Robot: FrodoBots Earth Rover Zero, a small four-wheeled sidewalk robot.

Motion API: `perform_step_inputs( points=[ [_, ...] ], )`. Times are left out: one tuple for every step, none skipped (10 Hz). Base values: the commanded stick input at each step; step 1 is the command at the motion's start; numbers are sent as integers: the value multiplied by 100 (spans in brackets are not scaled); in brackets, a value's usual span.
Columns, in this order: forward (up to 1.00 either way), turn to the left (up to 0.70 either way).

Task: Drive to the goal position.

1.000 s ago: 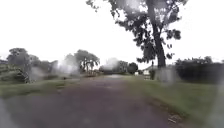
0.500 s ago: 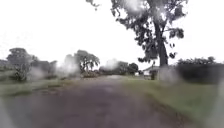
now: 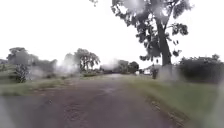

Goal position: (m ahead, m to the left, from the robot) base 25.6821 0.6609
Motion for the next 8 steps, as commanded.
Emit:
perform_step_inputs(
  points=[
    [85,0],
    [85,0],
    [85,0],
    [85,0],
    [85,0],
    [85,0],
    [85,0],
    [85,0]
  ],
)
